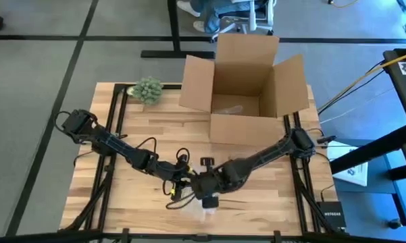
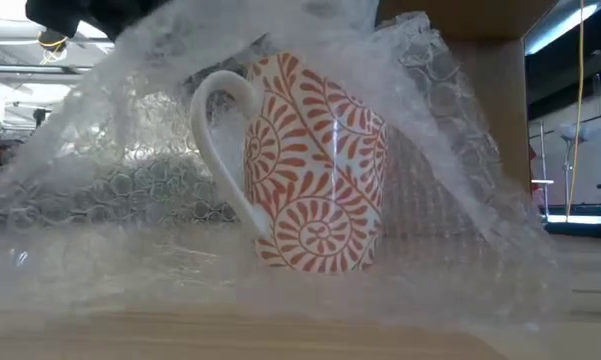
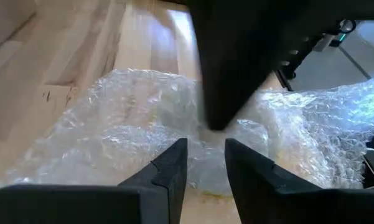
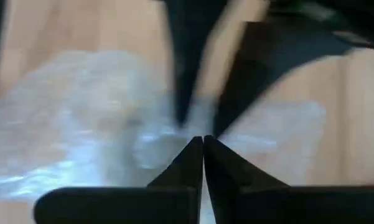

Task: Wrap mug
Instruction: Wrap the orange patterned mug with the bubble wrap

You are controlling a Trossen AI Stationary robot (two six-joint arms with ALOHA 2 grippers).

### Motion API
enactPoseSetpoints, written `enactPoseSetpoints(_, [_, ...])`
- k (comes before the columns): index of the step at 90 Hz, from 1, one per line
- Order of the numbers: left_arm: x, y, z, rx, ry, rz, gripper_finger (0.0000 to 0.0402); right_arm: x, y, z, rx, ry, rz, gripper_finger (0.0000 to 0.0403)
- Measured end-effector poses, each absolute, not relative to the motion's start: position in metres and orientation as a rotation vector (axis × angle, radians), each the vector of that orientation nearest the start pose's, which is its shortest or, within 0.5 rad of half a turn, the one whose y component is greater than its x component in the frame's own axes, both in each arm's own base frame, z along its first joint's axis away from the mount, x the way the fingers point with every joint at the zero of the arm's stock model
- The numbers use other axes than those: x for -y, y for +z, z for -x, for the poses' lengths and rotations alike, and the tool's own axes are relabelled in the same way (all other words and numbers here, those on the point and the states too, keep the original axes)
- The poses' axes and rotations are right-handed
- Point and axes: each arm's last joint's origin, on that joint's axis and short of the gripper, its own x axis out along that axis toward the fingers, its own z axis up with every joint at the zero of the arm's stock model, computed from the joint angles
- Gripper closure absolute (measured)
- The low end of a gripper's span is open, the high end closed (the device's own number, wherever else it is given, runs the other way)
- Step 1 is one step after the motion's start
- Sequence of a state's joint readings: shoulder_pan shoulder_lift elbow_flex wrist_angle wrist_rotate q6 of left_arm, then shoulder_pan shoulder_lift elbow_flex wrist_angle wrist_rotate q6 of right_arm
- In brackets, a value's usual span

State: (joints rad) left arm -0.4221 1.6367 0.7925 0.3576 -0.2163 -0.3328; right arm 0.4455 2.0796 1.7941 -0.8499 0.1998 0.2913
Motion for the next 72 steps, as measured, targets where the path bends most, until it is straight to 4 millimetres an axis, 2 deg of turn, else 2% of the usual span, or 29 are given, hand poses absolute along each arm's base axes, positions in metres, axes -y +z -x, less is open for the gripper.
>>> enactPoseSetpoints(11, [0.129, 0.179, -0.304, -0.489, -0.121, 0.173, 0.0310, -0.185, 0.214, -0.399, -1.091, 0.056, 0.063, 0.0402])
enactPoseSetpoints(30, [0.129, 0.182, -0.306, -0.492, -0.112, 0.175, 0.0310, -0.167, 0.194, -0.403, -1.101, 0.004, 0.022, 0.0402])
enactPoseSetpoints(41, [0.134, 0.201, -0.298, -0.569, -0.124, 0.153, 0.0310, -0.164, 0.195, -0.404, -1.098, -0.018, 0.011, 0.0402])
enactPoseSetpoints(50, [0.139, 0.225, -0.282, -0.650, -0.132, 0.153, 0.0310, -0.164, 0.198, -0.405, -1.083, -0.029, 0.017, 0.0402])
enactPoseSetpoints(55, [0.140, 0.230, -0.271, -0.690, -0.113, 0.146, 0.0310, -0.165, 0.199, -0.406, -1.073, -0.028, 0.016, 0.0402])
enactPoseSetpoints(64, [0.143, 0.224, -0.255, -0.802, -0.053, 0.113, 0.0310, -0.165, 0.200, -0.407, -1.065, -0.033, 0.022, 0.0402])
enactPoseSetpoints(72, [0.147, 0.209, -0.250, -0.825, -0.034, 0.128, 0.0310, -0.164, 0.200, -0.408, -1.052, -0.049, 0.045, 0.0402])
